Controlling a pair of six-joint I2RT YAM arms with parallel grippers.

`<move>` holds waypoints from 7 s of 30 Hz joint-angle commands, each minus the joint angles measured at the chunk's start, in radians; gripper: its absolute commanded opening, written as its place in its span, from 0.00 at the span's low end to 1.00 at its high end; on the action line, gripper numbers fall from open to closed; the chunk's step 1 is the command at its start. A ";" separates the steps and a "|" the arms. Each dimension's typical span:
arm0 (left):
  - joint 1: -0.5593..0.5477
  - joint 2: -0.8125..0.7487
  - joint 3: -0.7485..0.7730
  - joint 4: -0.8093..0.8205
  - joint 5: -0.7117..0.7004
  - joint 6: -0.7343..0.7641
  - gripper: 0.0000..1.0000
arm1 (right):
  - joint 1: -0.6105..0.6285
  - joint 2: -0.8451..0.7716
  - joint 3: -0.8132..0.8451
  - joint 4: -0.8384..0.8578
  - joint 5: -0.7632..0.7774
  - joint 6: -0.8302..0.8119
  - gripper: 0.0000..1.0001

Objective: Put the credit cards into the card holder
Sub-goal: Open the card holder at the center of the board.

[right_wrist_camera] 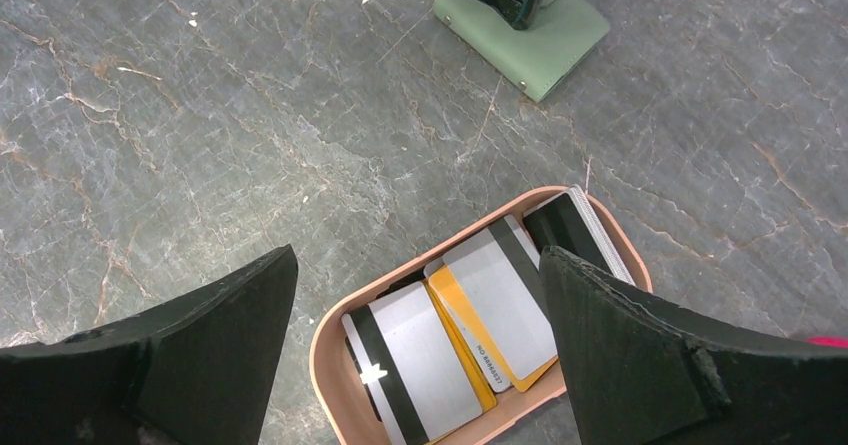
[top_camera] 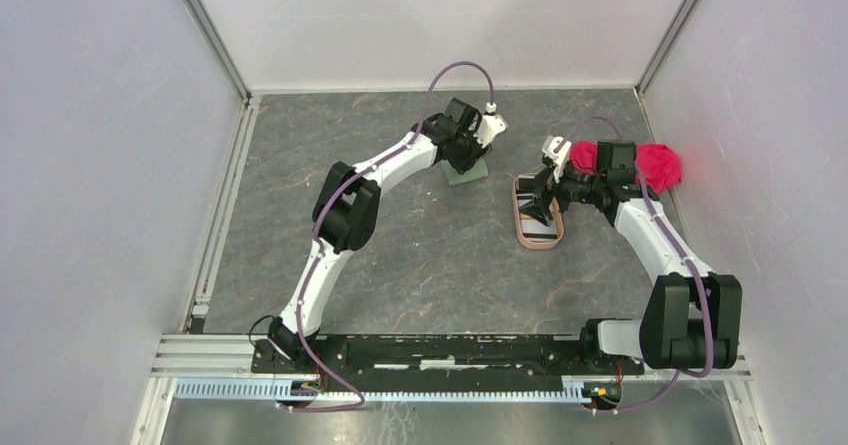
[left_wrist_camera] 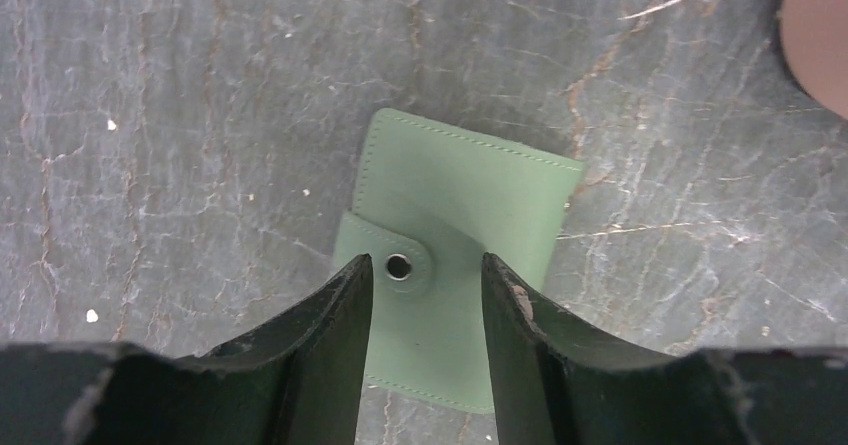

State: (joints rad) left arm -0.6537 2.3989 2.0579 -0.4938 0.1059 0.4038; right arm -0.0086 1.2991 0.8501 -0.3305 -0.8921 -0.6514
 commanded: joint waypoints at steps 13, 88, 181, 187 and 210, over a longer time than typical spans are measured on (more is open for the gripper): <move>-0.015 0.051 0.085 0.006 -0.102 0.095 0.46 | -0.008 0.030 0.032 0.004 0.007 0.007 0.98; 0.174 -0.121 -0.151 0.155 0.125 -0.200 0.54 | -0.017 0.031 0.024 0.016 0.013 0.010 0.98; 0.054 -1.199 -1.611 0.781 0.339 -1.170 0.02 | 0.724 0.246 0.023 0.254 0.537 0.248 0.81; 0.049 -1.211 -1.618 0.746 0.359 -1.153 0.02 | 0.724 0.247 0.009 0.275 0.504 0.261 0.71; 0.046 -1.316 -1.519 0.338 0.137 -1.047 0.02 | 0.559 0.026 -0.216 0.216 0.293 0.371 0.00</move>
State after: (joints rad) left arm -0.6044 1.1027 0.4606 -0.0597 0.3271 -0.7151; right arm 0.5480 1.4094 0.7155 -0.0841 -0.5167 -0.3252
